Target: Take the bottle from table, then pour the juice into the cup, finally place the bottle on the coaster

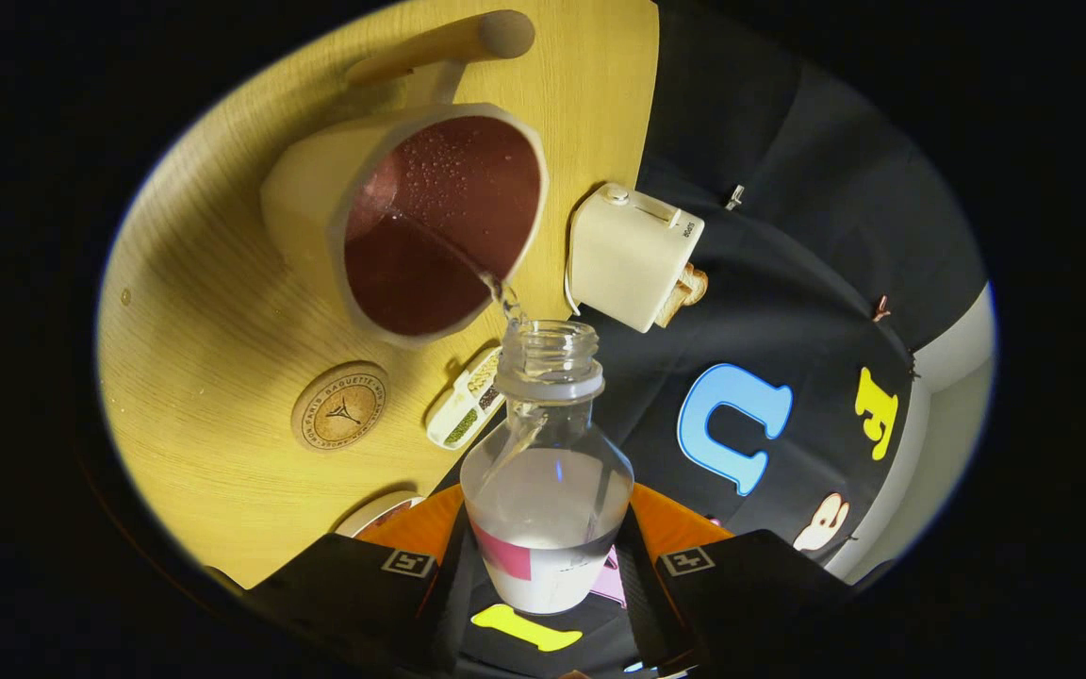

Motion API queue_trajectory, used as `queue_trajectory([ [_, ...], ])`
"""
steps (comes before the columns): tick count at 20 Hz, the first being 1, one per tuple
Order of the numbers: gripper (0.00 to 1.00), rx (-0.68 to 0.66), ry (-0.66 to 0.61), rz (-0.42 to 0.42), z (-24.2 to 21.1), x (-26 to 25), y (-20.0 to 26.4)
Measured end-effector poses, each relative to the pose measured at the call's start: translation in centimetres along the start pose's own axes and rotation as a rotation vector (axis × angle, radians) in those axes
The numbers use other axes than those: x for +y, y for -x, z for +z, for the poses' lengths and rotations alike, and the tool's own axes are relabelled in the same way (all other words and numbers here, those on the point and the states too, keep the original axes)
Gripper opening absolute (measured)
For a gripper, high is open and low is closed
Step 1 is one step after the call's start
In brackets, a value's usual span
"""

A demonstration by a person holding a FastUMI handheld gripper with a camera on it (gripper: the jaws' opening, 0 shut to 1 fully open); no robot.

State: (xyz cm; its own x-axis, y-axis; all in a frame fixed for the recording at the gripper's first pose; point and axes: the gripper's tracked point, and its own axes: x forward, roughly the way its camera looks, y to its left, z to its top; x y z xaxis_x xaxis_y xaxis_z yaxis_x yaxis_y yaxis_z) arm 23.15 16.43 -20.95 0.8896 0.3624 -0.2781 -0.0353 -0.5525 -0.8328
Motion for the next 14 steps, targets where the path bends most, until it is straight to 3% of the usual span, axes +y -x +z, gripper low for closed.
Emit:
queue_trajectory([
  [14, 0.71, -0.051, 0.094, -0.025, 0.8, -1.2, -0.4],
])
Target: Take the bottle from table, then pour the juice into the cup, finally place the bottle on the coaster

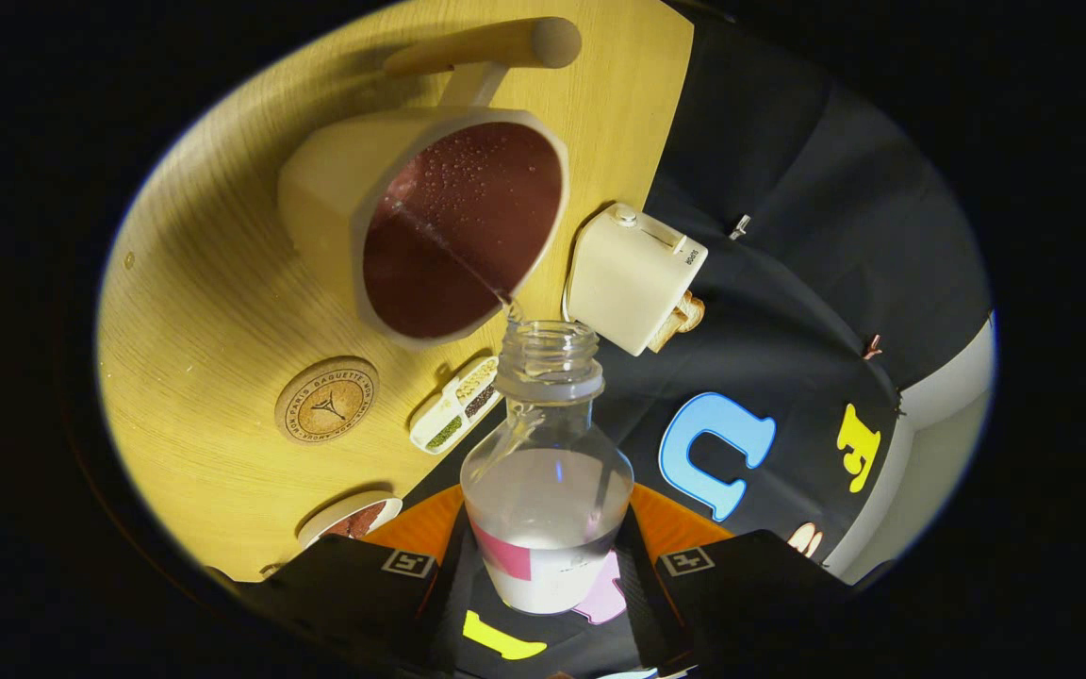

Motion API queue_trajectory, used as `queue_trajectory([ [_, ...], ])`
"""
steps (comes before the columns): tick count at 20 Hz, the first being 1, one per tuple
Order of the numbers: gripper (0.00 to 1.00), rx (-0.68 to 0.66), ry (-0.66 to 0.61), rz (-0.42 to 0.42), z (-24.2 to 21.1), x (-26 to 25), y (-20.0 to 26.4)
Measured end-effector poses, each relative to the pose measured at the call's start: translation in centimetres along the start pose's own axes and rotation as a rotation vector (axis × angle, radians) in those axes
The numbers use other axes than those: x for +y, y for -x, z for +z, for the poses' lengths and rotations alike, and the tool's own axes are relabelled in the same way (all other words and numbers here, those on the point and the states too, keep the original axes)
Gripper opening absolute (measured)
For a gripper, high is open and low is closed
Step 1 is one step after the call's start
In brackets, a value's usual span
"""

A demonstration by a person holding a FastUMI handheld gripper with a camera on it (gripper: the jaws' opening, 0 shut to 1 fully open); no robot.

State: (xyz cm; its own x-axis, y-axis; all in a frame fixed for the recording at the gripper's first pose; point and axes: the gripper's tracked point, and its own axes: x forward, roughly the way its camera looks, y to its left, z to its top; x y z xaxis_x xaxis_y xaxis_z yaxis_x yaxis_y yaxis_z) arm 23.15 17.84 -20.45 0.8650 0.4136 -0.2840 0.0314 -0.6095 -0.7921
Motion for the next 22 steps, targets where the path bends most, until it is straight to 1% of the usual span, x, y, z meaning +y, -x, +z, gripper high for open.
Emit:
queue_trajectory([
  [7, 0.71, -0.038, 0.042, -0.013, 1.2, 0.1, 0.5],
  [18, 0.71, -0.05, 0.069, -0.016, 1.2, 0.2, 0.7],
  [22, 0.71, -0.045, 0.109, -0.043, 1.1, -0.3, 0.8],
])
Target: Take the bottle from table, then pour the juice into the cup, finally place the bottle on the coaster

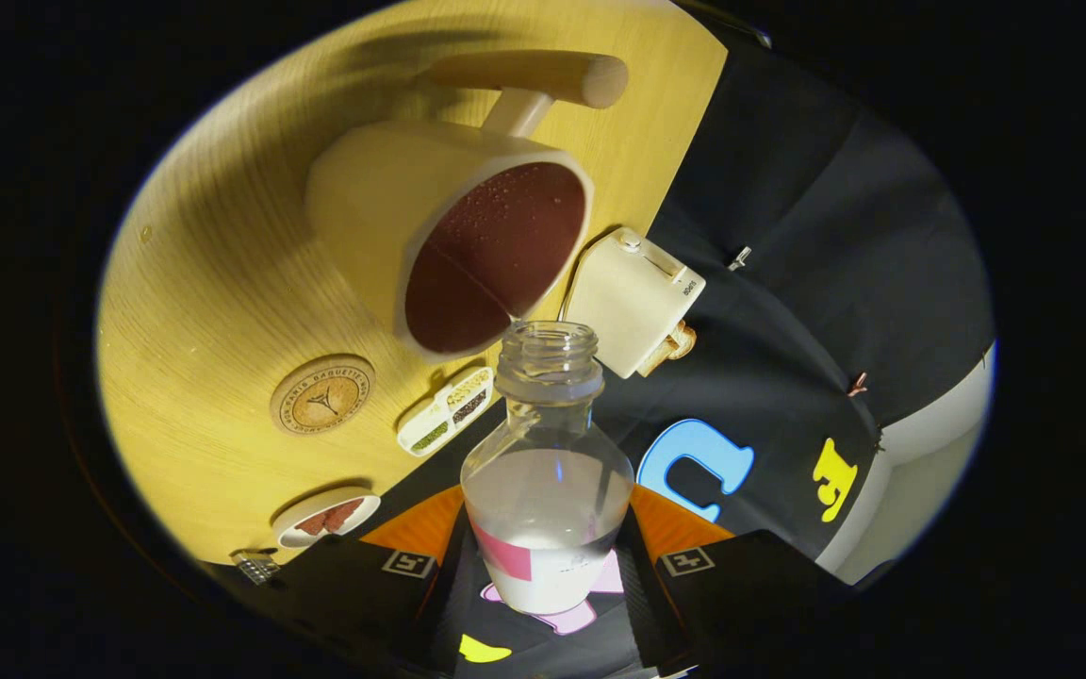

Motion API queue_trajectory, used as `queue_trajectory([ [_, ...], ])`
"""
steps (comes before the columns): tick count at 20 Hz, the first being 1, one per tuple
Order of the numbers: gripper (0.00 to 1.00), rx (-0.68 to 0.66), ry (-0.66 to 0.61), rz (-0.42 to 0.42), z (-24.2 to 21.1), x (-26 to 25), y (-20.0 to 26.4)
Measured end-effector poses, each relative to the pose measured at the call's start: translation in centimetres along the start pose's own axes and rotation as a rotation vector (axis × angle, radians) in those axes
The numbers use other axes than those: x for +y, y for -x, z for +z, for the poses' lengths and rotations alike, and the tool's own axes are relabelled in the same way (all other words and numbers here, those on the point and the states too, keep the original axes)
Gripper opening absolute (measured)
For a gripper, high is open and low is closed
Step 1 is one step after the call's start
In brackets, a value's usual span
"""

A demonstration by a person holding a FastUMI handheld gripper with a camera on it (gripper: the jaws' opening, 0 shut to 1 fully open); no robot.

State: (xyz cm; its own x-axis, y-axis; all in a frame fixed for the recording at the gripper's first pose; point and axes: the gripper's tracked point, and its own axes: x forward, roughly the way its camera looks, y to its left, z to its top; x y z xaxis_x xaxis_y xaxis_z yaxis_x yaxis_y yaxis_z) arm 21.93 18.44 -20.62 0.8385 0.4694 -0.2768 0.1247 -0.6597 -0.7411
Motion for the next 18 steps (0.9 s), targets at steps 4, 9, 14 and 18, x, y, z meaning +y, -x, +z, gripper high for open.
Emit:
queue_trajectory([
  [4, 0.71, 0.002, 0.033, -0.036, 0.0, -0.9, 0.0],
  [9, 0.71, -0.019, 0.062, -0.053, 0.6, -1.6, -0.1],
  [14, 0.71, -0.018, 0.053, -0.046, 0.6, -1.4, 0.0],
  [18, 0.71, -0.03, 0.051, -0.046, 0.7, -1.5, -0.1],
])
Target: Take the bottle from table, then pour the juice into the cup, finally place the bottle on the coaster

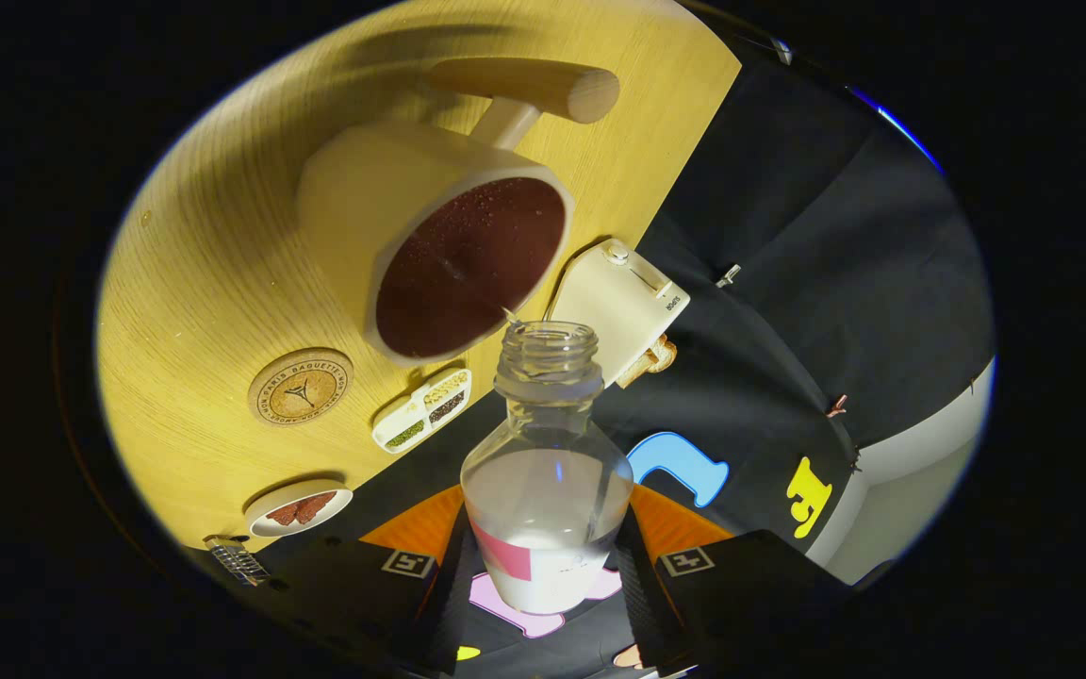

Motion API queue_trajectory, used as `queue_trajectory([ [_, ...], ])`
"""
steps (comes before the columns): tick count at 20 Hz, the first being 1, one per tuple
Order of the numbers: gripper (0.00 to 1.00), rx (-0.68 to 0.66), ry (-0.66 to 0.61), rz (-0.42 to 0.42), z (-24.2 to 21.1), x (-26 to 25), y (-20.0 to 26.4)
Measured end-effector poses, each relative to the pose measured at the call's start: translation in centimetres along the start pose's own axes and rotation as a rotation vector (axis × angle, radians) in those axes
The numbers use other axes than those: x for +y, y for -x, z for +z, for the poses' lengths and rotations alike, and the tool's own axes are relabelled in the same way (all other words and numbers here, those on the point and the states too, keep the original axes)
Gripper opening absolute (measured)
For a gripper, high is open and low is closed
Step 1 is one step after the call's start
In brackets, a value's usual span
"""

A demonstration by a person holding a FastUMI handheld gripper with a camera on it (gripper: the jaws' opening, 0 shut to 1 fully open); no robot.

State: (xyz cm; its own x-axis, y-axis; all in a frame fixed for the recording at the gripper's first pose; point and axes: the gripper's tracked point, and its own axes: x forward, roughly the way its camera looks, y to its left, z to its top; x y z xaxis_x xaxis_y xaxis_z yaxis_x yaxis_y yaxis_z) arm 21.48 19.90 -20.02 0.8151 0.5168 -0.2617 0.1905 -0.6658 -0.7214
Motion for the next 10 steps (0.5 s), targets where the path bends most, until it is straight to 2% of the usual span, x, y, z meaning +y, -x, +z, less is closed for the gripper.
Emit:
queue_trajectory([
  [10, 0.71, -0.009, -0.036, -0.024, 0.1, 0.06, -0.05],
])
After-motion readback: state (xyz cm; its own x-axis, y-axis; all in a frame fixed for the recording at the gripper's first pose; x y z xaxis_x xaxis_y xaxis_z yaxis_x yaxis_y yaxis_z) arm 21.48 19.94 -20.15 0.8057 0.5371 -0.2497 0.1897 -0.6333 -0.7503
